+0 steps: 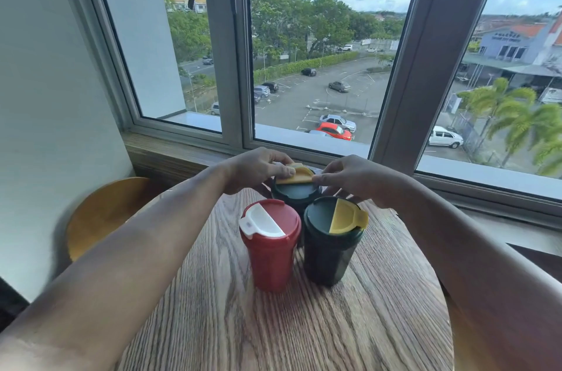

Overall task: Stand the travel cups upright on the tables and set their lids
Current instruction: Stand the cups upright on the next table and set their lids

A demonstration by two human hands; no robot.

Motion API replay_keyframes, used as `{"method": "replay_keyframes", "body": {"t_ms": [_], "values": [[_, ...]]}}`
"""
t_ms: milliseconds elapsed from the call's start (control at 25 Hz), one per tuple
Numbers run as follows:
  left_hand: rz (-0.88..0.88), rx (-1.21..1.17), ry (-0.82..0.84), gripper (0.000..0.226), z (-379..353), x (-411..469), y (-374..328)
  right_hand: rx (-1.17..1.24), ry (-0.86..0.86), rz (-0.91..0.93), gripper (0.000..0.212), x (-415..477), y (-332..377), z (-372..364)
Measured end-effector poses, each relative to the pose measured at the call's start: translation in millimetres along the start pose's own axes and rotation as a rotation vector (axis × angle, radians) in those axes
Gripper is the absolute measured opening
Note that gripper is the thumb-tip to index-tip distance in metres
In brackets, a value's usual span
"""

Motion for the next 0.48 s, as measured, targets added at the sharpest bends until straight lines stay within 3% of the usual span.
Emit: {"method": "replay_keyframes", "body": {"t_ms": [480], "values": [[0.026,0.009,-0.027,0.014,-4.2,-11.2,0.1,0.05,0.029,0.012,0.032,-5.7,-8.4,2.2]]}}
Point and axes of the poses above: each hand's wrist, its own x-axis towards the middle knuckle, its own z-axis out of the back of the hand, y = z × x, the point moved 1 cm from there along x, towards the middle knuckle, and after that the axes turned 9 degrees about z, right-handed, at the moved point
